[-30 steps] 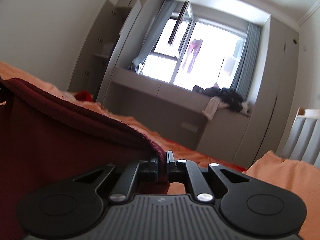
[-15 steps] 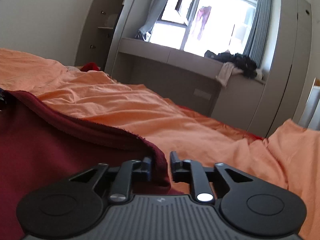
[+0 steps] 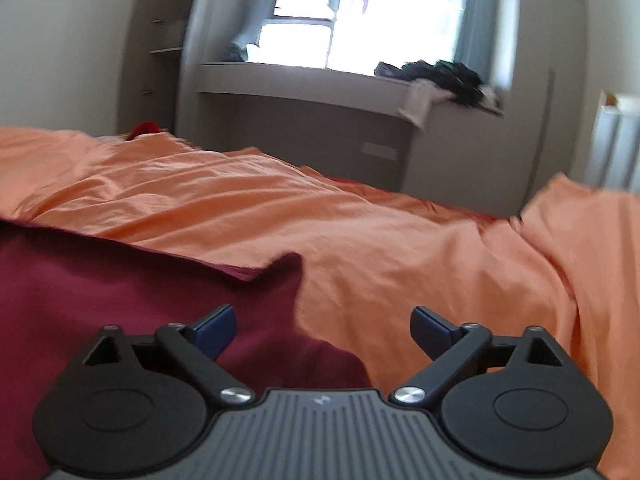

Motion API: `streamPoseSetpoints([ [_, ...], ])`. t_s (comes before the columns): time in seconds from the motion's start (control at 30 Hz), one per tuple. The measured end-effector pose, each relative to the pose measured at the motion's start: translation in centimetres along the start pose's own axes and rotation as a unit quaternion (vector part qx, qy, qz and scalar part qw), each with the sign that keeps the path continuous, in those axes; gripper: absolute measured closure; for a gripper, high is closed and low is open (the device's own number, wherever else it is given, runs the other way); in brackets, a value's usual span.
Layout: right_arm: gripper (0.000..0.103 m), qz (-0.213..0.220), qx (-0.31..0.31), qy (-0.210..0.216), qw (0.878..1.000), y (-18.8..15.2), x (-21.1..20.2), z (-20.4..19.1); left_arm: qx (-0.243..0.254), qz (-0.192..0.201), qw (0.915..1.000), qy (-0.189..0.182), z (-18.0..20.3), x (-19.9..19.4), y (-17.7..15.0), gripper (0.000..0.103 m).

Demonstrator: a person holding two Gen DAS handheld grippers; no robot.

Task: Fold small clothes
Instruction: 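Lay the hem onto the shirt and open both grippers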

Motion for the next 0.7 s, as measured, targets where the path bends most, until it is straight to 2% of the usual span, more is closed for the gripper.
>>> streamPoseSetpoints([
  [0.13, 0.001, -0.008, 0.049, -0.025, 0.998, -1.0, 0.4, 1.8, -0.031, 0.000, 0.9994, -0.012, -1.2, 0.6, 0.8, 0.008],
  [0.27, 0.000, -0.007, 0.056, -0.045, 0.997, -1.2, -0.8, 3.1, -0.054, -0.001, 0.9985, 0.006, -2.4, 0.7, 1.6, 0.007],
  [0.37, 0.000, 0.008, 0.041, -0.057, 0.998, -1.4, -3.2, 3.6, -0.052, 0.011, 0.9986, -0.004, -3.1, -0.7, 1.7, 0.007],
  [0.47, 0.000, 0.024, 0.032, -0.053, 0.998, -2.1, -6.8, 3.4, -0.048, 0.032, 0.9978, -0.032, -3.5, -3.0, 0.9, 0.001],
  [0.6, 0.000, 0.038, 0.039, -0.025, 0.998, -3.7, -10.7, 2.2, -0.006, 0.035, 0.9974, -0.063, -2.6, -5.5, -1.1, 0.001],
  [0.7, 0.000, 0.011, 0.062, -0.002, 0.998, -5.5, -11.7, 1.5, 0.041, 0.047, 0.9963, -0.059, -1.7, -6.7, -2.6, 0.001],
])
Point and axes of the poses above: each gripper's, at about its wrist camera, not at the fingertips, and x roughly the way its jaws point, z to its right, y to its top, the point moved 1 cm from there along x, roughly the way its jaws point, and after that the axes turned 12 degrees about -x, right-handed, at the moved point
